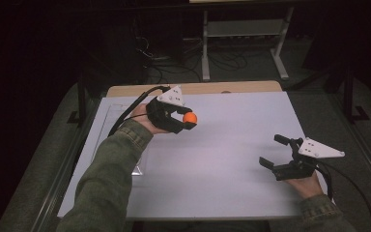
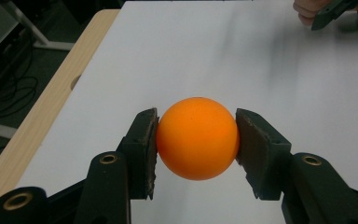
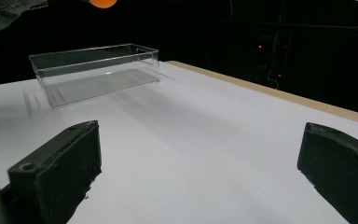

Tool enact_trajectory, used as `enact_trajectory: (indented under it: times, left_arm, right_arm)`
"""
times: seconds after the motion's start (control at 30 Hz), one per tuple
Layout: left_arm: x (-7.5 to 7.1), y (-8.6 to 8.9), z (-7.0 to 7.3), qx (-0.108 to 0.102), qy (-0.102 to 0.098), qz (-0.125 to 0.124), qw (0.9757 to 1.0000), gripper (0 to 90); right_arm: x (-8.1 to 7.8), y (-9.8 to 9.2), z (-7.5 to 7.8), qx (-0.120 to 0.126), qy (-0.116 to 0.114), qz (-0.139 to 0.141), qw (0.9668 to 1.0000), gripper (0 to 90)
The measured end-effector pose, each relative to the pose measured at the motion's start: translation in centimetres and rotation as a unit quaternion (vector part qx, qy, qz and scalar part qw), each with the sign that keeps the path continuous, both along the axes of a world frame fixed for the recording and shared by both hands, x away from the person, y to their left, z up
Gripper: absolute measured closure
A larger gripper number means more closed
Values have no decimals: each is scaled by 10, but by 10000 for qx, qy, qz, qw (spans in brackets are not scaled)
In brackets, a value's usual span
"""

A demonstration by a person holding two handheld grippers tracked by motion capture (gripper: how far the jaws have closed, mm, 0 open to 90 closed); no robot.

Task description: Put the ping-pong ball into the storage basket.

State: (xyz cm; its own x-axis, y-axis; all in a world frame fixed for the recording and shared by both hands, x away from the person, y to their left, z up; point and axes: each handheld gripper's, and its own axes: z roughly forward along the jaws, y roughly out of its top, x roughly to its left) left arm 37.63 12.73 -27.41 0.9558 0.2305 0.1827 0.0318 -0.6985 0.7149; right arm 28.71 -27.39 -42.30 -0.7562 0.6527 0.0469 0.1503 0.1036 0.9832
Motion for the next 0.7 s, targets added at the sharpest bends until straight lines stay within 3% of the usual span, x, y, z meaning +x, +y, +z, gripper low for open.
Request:
enact_trajectory:
  times: [0.7]
  left_arm:
    - [-7,35,4,32,-8,337,9994,508]
  right_arm:
    - [1,1,-1,-54,28,8,10000,0]
